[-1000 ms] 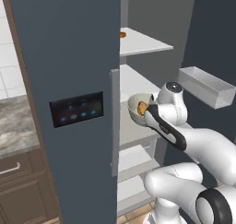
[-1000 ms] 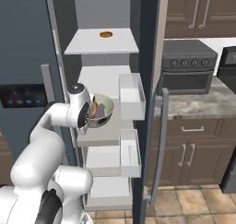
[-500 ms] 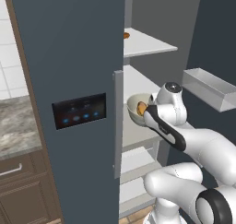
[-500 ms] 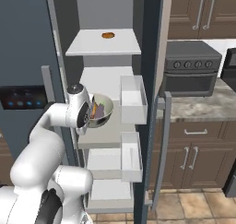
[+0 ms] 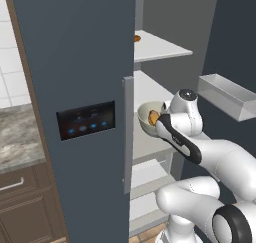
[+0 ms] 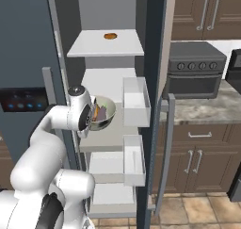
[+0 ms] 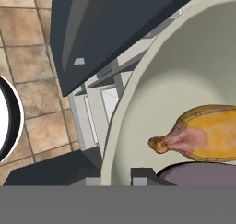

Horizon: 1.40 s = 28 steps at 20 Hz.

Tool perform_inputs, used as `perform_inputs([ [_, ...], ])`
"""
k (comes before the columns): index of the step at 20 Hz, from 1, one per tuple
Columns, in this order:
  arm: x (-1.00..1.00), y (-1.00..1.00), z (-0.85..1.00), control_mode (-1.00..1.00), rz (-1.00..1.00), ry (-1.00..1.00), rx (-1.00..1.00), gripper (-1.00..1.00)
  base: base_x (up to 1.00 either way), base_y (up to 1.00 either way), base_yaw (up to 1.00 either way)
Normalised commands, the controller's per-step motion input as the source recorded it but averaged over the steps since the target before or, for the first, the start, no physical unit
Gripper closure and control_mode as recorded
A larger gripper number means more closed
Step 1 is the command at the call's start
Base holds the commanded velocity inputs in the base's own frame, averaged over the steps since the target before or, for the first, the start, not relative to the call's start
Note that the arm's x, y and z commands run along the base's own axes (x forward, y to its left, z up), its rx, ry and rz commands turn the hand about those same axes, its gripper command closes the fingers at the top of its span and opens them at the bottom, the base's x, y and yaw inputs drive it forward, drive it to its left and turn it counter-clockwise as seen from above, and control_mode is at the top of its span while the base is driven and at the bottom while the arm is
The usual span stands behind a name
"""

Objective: Pick the chicken drumstick and eggplant from their plates and place them in the bowl. Then put the bowl in the fridge.

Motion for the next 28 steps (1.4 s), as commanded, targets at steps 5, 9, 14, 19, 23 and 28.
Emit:
perform_inputs([
  [5, 0.0, 0.0, 0.0, 1.0, 0.0, 0.0, 0.0, 1.0, 0.0, 0.0, 0.0],
  [9, 0.0, 0.0, 0.0, -1.0, 0.0, 0.0, 0.0, 1.0, 0.0, 0.0, 0.0],
  [14, 0.0, 0.0, 0.0, -1.0, 0.0, 0.0, 0.0, 1.0, 0.0, 0.0, 0.0],
  [19, 0.0, 0.0, 0.0, -1.0, 0.0, 0.0, 0.0, 1.0, 0.0, 0.0, 0.0],
  [23, -0.01, 0.0, 0.0, -1.0, 0.0, 0.0, 0.0, 1.0, 0.0, 0.0, 0.0],
  [28, -0.14, -0.02, 0.04, -1.0, 0.0, -0.16, 0.0, 1.0, 0.0, 0.0, 0.0],
])
